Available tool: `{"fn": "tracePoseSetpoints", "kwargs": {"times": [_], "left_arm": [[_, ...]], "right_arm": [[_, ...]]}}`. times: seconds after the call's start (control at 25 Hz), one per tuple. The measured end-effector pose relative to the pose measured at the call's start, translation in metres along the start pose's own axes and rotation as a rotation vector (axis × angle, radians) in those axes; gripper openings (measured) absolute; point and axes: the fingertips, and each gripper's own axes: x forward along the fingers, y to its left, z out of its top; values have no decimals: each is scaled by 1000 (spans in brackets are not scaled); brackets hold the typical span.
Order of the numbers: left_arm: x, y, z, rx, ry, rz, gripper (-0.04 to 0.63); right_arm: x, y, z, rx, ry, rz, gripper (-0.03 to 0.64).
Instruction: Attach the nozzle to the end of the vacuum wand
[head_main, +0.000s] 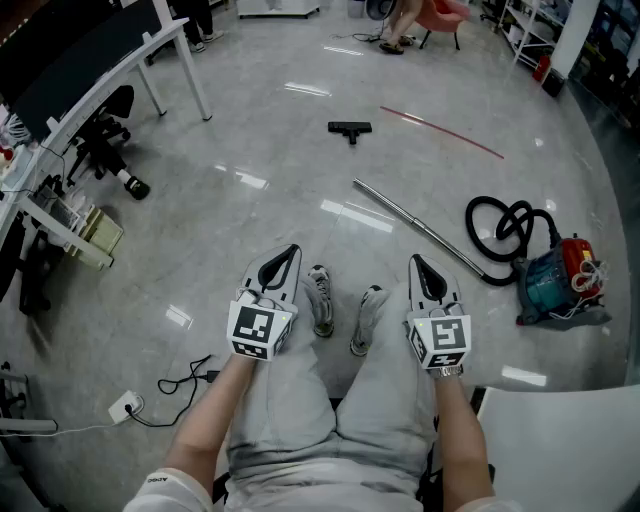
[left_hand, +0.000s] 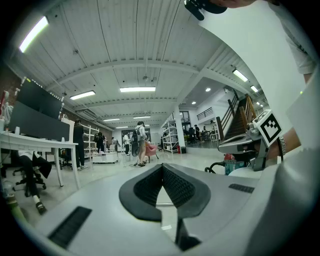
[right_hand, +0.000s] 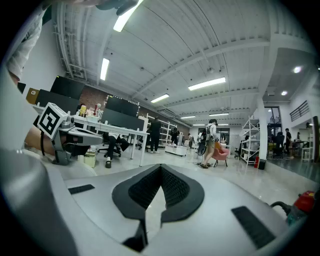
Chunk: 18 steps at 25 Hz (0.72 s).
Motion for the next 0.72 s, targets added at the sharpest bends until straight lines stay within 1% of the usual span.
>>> {"fn": "tracePoseSetpoints", "kwargs": {"times": [0.72], "left_arm": [[-8,14,-4,-17,13,19,9]], "right_arm": [[10,8,3,21,-8,19,2]]}}
